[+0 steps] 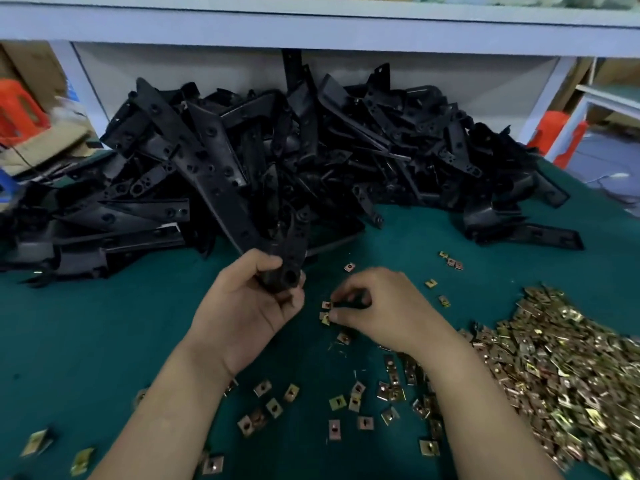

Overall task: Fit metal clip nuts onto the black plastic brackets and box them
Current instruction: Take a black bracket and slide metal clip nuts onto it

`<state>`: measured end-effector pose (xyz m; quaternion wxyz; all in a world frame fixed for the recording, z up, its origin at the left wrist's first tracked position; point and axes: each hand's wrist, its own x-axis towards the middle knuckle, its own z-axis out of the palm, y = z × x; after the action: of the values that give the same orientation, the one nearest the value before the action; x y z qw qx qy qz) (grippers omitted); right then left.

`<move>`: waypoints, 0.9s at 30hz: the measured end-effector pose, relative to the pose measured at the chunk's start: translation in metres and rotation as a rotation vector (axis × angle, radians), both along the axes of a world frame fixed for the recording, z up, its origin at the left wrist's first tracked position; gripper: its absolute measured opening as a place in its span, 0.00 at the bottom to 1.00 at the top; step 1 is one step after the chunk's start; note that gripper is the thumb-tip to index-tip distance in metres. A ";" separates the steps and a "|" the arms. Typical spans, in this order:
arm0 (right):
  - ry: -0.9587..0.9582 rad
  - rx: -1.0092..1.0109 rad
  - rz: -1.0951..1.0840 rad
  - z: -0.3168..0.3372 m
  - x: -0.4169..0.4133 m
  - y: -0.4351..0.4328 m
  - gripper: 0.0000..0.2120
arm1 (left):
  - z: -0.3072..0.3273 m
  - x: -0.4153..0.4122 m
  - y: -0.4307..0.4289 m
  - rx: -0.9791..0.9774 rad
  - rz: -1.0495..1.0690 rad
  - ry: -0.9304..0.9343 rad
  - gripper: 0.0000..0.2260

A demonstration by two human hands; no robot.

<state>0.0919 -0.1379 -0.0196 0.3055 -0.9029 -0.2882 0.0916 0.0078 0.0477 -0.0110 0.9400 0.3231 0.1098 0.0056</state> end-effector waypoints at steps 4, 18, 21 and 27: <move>-0.070 0.021 -0.024 -0.009 -0.003 0.010 0.10 | 0.001 -0.001 0.003 0.008 0.001 -0.039 0.11; 0.425 0.889 0.032 0.007 -0.015 0.024 0.07 | -0.002 -0.004 0.004 0.134 0.041 -0.120 0.23; 0.685 1.076 0.097 0.012 -0.019 0.025 0.06 | -0.001 -0.005 0.003 0.169 0.030 -0.120 0.25; 0.717 1.156 0.097 0.018 -0.021 0.023 0.10 | -0.003 -0.005 0.004 0.221 0.030 -0.097 0.36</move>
<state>0.0709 -0.1150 -0.0015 0.8108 -0.4948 -0.2118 0.2300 0.0032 0.0513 -0.0139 0.9027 0.4224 0.0677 0.0471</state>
